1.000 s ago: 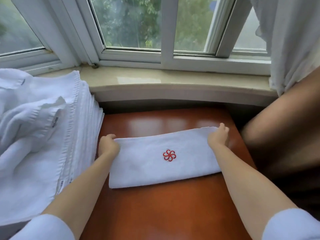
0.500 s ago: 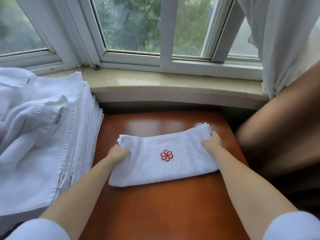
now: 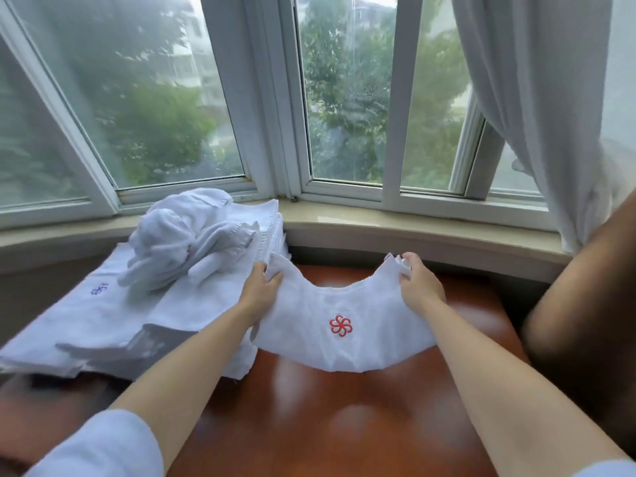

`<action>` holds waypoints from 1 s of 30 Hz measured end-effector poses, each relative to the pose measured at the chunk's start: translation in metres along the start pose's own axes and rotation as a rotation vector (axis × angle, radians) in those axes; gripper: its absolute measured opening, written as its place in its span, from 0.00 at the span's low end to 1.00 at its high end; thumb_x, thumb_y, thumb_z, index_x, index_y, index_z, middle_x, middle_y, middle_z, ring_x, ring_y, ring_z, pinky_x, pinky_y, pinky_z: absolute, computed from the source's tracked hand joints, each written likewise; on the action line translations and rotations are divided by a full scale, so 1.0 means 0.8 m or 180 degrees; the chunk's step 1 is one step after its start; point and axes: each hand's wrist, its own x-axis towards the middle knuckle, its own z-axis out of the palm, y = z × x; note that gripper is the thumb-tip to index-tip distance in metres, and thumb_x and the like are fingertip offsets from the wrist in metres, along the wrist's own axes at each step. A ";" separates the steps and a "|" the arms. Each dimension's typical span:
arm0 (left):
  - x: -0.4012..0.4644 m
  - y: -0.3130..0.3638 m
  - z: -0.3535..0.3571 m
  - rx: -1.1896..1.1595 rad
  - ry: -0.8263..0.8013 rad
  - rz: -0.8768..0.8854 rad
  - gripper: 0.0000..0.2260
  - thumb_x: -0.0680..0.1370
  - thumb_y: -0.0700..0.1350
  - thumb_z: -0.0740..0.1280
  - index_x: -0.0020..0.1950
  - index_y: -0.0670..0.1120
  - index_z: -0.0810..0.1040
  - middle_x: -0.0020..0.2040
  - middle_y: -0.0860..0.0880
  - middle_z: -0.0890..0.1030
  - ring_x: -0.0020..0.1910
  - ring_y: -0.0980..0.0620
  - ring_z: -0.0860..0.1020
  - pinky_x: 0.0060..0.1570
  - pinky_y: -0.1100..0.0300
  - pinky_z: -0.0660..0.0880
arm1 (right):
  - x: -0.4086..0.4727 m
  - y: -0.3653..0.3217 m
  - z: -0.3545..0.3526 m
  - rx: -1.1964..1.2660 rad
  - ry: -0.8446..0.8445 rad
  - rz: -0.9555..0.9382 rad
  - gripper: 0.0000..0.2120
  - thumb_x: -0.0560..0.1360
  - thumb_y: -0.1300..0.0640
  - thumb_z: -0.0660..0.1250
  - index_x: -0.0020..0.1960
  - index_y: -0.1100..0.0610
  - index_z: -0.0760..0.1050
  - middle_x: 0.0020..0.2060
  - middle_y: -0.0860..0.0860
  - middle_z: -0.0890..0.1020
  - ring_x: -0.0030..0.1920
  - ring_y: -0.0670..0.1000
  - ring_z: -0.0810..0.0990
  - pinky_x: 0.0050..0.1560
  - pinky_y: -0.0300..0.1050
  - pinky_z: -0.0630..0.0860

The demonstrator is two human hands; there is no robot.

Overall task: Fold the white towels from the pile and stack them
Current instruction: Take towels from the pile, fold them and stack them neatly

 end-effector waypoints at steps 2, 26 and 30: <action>-0.013 0.007 -0.030 -0.0047 0.0236 0.0063 0.08 0.80 0.48 0.63 0.53 0.46 0.67 0.45 0.50 0.74 0.44 0.52 0.73 0.37 0.62 0.66 | -0.012 -0.038 0.003 0.0033 0.0047 -0.0210 0.26 0.79 0.56 0.55 0.76 0.47 0.56 0.63 0.50 0.77 0.58 0.59 0.76 0.51 0.48 0.71; 0.058 -0.006 -0.425 -0.1006 0.1786 0.0426 0.06 0.78 0.42 0.66 0.50 0.42 0.69 0.45 0.44 0.74 0.44 0.49 0.72 0.42 0.57 0.66 | -0.060 -0.518 0.159 0.0139 -0.0080 -0.2050 0.17 0.80 0.59 0.54 0.68 0.53 0.68 0.61 0.56 0.78 0.59 0.59 0.77 0.57 0.48 0.72; 0.097 -0.048 -0.500 -0.1225 0.1892 0.0293 0.09 0.75 0.48 0.66 0.49 0.43 0.71 0.46 0.44 0.77 0.45 0.46 0.74 0.45 0.53 0.70 | -0.037 -0.611 0.223 0.0031 -0.0060 -0.2312 0.16 0.80 0.60 0.54 0.66 0.55 0.69 0.59 0.59 0.79 0.57 0.60 0.78 0.49 0.45 0.70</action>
